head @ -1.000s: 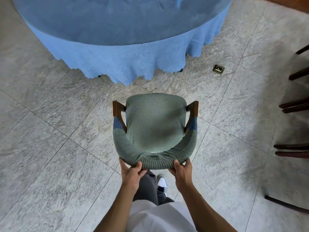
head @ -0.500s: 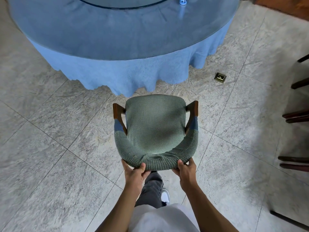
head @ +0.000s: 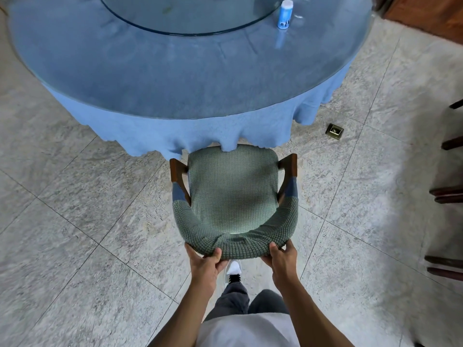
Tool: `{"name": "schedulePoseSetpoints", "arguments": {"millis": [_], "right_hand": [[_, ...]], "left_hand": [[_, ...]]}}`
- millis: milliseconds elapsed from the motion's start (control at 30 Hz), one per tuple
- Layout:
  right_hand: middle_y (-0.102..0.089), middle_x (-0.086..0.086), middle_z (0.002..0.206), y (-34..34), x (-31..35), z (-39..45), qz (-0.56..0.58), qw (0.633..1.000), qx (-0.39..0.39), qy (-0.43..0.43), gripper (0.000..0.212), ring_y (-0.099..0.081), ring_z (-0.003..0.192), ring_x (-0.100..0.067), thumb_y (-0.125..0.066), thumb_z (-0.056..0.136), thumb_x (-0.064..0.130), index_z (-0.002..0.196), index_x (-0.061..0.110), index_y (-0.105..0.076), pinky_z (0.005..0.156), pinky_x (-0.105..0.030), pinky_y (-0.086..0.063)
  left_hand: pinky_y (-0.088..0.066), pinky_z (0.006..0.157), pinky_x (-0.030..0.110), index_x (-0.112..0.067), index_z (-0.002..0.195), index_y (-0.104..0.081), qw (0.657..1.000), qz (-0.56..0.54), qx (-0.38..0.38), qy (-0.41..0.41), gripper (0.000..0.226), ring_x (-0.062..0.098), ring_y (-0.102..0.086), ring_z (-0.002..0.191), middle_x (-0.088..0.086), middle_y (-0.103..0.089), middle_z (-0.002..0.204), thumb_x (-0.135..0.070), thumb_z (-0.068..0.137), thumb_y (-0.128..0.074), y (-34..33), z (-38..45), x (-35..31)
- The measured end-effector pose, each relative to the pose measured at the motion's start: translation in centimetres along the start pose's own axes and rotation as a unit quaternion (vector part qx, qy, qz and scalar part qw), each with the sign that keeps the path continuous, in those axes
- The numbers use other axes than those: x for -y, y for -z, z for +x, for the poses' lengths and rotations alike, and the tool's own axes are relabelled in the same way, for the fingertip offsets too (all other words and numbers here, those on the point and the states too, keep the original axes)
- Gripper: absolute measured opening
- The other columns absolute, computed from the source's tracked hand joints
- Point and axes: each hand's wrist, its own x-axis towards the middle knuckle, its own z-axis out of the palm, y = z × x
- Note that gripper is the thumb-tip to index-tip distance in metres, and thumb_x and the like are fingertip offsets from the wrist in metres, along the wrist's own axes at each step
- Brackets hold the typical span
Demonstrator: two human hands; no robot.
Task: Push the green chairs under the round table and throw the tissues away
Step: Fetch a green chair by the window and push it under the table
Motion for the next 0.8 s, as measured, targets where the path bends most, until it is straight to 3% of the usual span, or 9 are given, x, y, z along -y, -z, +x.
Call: {"name": "schedulePoseSetpoints", "arguments": {"millis": [133, 300, 467, 633, 800], "right_hand": [[-0.062, -0.024, 0.121, -1.7, 1.1, 1.5, -0.008, 1.000, -0.010, 0.001, 0.024, -0.065, 0.107, -0.040, -0.048, 0.100, -0.005, 0.124, -0.003, -0.049, 0.067, -0.036, -0.063], [-0.061, -0.028, 0.122, -3.7, 2.2, 3.6, -0.005, 1.000, -0.011, -0.008, 0.021, -0.064, 0.110, -0.041, -0.047, 0.100, -0.005, 0.120, 0.000, -0.050, 0.069, -0.038, -0.063], [-0.062, -0.027, 0.122, -5.5, 3.8, 5.8, -0.007, 1.000, -0.011, -0.013, 0.021, -0.064, 0.110, -0.043, -0.050, 0.100, -0.004, 0.119, 0.002, -0.051, 0.071, -0.042, -0.063], [-0.061, -0.026, 0.124, -7.5, 5.8, 8.6, -0.021, 1.000, -0.008, -0.020, 0.026, -0.064, 0.110, -0.043, -0.050, 0.099, -0.005, 0.123, 0.004, -0.051, 0.082, -0.055, -0.060], [-0.062, -0.024, 0.124, -9.5, 8.2, 10.9, -0.026, 0.999, 0.003, -0.022, 0.028, -0.064, 0.109, -0.042, -0.049, 0.099, -0.005, 0.125, 0.005, -0.051, 0.084, -0.058, -0.058]], "left_hand": [[-0.052, 0.087, 0.053, -0.040, 0.159, -0.001, 1.000, 0.012, 0.001, 0.000, 0.107, 0.035, -0.055, 0.118, 0.011, -0.031, 0.159, 0.021, 0.089, -0.054, -1.5, 1.1, -1.8], [-0.048, 0.100, 0.061, -0.038, 0.159, 0.001, 1.000, 0.026, 0.000, -0.007, 0.107, 0.034, -0.054, 0.119, 0.013, -0.027, 0.160, 0.018, 0.090, -0.057, -3.1, 2.7, -3.7], [-0.046, 0.102, 0.062, -0.037, 0.159, 0.003, 1.000, 0.025, -0.002, -0.009, 0.106, 0.034, -0.054, 0.116, 0.015, -0.030, 0.159, 0.018, 0.090, -0.056, -5.0, 4.2, -5.4], [-0.049, 0.098, 0.059, -0.037, 0.159, 0.001, 1.000, 0.021, -0.010, -0.014, 0.105, 0.033, -0.056, 0.113, 0.014, -0.028, 0.160, 0.018, 0.090, -0.057, -7.4, 6.1, -7.5], [-0.049, 0.099, 0.061, -0.038, 0.159, 0.000, 1.000, 0.008, -0.012, -0.014, 0.106, 0.040, -0.052, 0.126, 0.015, -0.026, 0.161, 0.018, 0.090, -0.057, -9.8, 7.8, -9.4]]}}
